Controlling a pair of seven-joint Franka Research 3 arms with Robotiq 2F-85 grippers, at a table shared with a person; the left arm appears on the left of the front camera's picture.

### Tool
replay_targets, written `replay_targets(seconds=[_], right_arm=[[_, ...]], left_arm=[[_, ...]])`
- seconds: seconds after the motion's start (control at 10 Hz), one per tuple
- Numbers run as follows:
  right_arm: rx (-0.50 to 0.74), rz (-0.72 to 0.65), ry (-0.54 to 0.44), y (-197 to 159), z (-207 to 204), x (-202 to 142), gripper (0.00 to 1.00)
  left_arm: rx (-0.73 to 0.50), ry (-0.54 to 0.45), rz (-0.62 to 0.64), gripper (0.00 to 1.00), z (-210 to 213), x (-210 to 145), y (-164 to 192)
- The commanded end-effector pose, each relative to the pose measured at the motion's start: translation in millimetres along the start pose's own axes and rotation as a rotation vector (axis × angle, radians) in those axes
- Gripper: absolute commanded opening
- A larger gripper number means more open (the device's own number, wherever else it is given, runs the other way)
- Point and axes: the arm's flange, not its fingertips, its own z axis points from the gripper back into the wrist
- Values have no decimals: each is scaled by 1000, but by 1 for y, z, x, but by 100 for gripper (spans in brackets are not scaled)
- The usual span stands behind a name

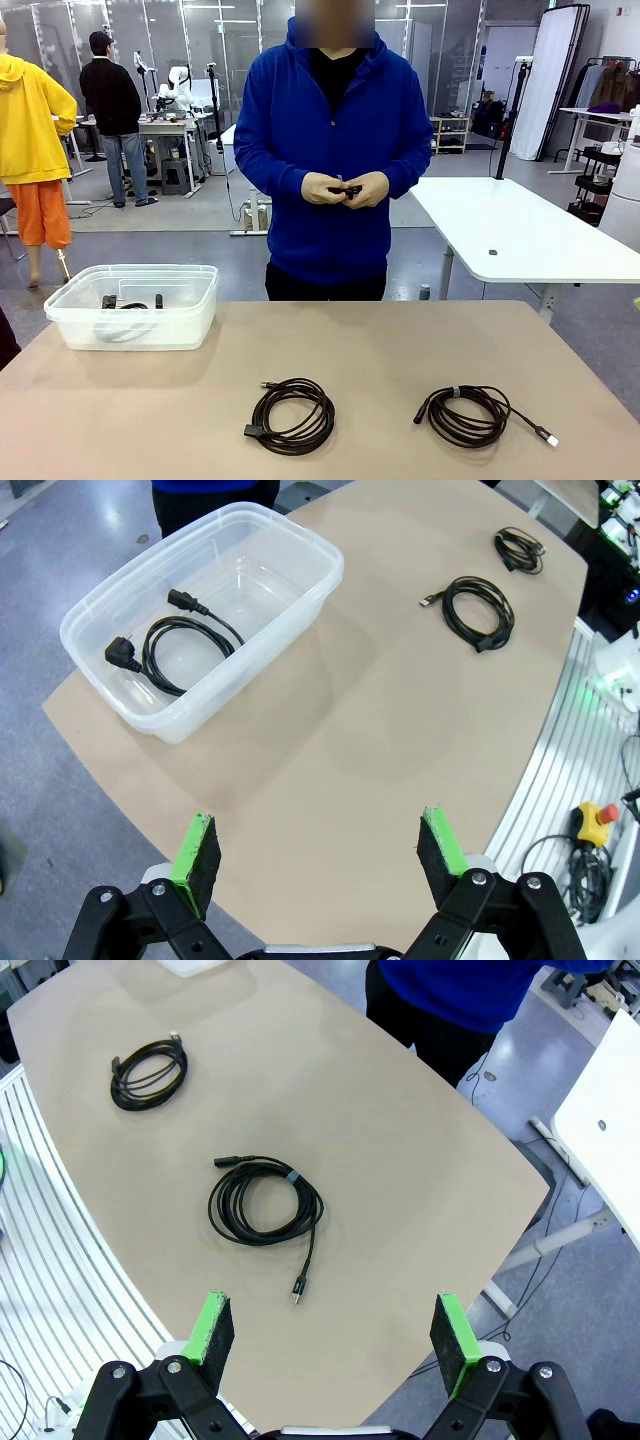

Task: Organize and store the cables.
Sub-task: Place the Power Cable into the Organizing box.

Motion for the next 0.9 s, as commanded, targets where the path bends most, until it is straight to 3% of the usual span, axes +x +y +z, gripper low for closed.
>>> replay_targets(seconds=[0.0, 0.8], right_arm=[[4, 16, -2, 0, 1, -2, 100], [4, 16, -2, 0, 1, -2, 100]], left_arm=[[10, 2, -8, 100, 1, 1, -3], [10, 2, -8, 100, 1, 1, -3]])
